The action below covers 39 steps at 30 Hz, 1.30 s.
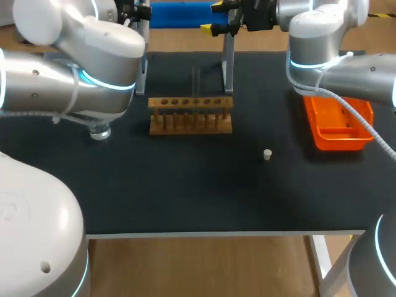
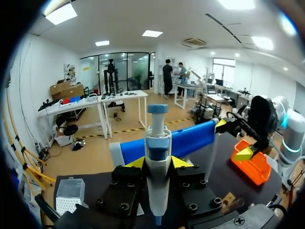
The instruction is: Invert the test tube, pick up the pipette, mount the tip to pipette, aspirate from beaker and dispense into the tube, eject the tip, return the pipette, and cap with the stopper.
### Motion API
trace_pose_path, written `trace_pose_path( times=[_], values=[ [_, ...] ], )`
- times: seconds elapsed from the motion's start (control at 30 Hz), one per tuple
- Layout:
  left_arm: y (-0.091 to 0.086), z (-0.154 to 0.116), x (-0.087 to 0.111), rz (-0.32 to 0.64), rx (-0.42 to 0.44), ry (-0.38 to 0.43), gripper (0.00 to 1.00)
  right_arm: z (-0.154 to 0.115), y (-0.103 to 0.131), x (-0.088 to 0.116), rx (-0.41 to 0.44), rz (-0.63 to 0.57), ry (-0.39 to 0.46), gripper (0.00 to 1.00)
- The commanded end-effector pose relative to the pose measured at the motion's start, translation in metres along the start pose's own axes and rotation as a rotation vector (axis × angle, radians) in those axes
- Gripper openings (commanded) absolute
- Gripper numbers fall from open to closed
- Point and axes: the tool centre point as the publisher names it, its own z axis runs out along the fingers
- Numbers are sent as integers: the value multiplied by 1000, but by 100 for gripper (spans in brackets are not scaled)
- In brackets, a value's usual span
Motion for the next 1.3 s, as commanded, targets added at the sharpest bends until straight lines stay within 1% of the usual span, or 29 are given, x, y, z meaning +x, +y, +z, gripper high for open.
trace_pose_path(
  times=[0.03,0.13,0.23,0.83,1.13,1.3],
  values=[
    [-7,9,3,-5,-33,-30,0,-1,0,0,3,0,2,100],
    [-8,13,2,-10,-40,-47,0,-1,0,0,3,0,2,100],
    [-9,15,1,-1,-44,-87,0,-1,0,0,3,0,2,100],
    [-10,29,-3,-51,-97,-199,0,-1,0,0,3,0,2,100],
    [-9,37,-6,-68,-118,-212,0,-1,0,0,3,0,2,100],
    [-4,42,-9,-93,-145,-232,0,-1,0,0,3,0,2,100]
  ],
)
